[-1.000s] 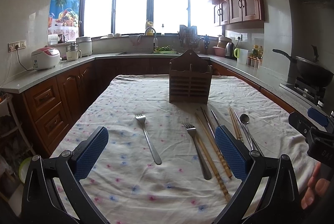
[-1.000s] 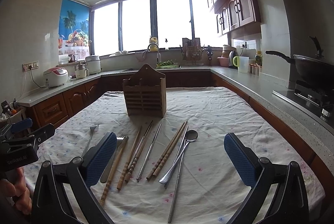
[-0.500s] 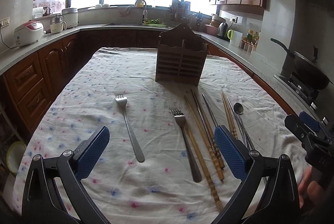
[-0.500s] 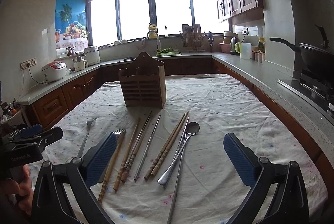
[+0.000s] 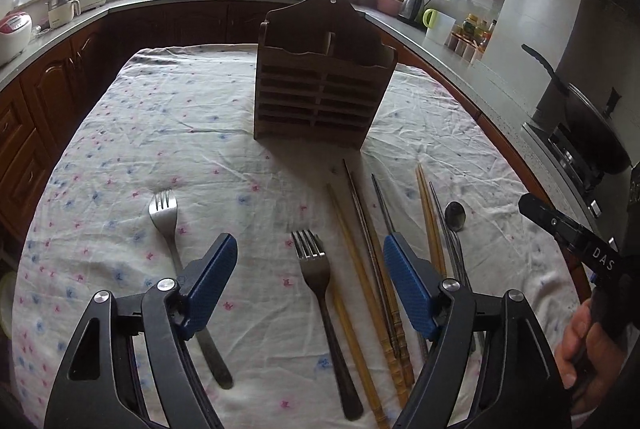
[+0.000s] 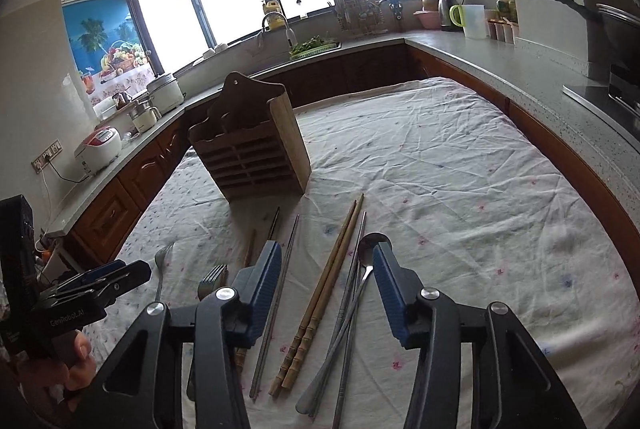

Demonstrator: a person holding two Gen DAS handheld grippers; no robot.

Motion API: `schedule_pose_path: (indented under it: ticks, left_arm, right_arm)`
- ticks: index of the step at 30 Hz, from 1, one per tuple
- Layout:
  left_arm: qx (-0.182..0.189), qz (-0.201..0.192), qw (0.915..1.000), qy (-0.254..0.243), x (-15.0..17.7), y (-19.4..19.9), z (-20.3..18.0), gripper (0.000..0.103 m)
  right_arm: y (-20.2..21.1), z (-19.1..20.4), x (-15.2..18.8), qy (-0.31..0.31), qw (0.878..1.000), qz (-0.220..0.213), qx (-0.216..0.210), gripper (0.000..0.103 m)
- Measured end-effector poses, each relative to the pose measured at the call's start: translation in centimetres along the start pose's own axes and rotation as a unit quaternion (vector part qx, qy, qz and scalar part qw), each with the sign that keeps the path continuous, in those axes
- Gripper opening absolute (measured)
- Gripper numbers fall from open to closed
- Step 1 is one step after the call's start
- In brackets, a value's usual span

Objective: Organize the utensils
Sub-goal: 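Grasp a wooden chopstick with the left tool while the right tool grasps another chopstick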

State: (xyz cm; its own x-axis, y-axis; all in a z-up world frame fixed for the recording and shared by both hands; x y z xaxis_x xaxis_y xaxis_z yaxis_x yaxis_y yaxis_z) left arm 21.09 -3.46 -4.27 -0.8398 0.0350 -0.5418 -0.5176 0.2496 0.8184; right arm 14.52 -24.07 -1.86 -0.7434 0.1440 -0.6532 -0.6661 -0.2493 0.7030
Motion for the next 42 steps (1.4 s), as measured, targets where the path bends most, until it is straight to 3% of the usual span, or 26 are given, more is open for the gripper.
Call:
schedule_pose_path:
  ticks: [5, 14, 22, 27, 38, 42]
  left_arm:
    - [0.011, 0.043, 0.9990, -0.007, -2.2, -3.1, -0.6, 0.066]
    - [0.016, 0.104, 0.9942, -0.021, -4.7, -8.3, -1.4, 0.050]
    - [0.015, 0.132, 0.9909, -0.025, -5.3, -10.9, -1.4, 0.046]
    - [0.009, 0.152, 0.9878, -0.034, -5.3, -12.3, -1.5, 0.028]
    - [-0.038, 0.133, 0.9859, -0.094, -5.0, -12.6, -3.7, 0.026]
    - [-0.032, 0.124, 0.9877, -0.090, -5.1, -12.7, -3.6, 0.010]
  right_arm:
    - [-2.9, -0.9, -2.6, -0.020, 0.999, 0.030, -0.006, 0.026]
    - [-9.9, -2.4, -5.2, -0.043, 0.994, 0.102, -0.003, 0.019]
    - [-14.1, -3.5, -6.3, -0.048, 0.989, 0.140, 0.014, 0.015]
    - [-16.0, -4.1, -6.6, -0.047, 0.986, 0.158, 0.023, 0.011]
    - [-17.7, -3.3, -7.2, -0.012, 0.983, 0.180, 0.035, 0.007]
    - [-18.0, -3.4, -7.3, -0.010, 0.983, 0.180, 0.024, 0.007]
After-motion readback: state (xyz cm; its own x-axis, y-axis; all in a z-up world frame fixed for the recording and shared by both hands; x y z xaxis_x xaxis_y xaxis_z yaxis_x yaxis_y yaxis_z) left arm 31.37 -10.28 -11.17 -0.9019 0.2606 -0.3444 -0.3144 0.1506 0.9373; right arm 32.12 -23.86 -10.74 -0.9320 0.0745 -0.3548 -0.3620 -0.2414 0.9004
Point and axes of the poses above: each gripper's, at about its wrist camera, not at the fingertips, and y roughly against the way its jaws point, z to its left, x to its underside, the point moved 4 cm from there along -y, roughly the way its jaws point, and after that the axes turned 10 degrees about z, right-handed, at the moved point
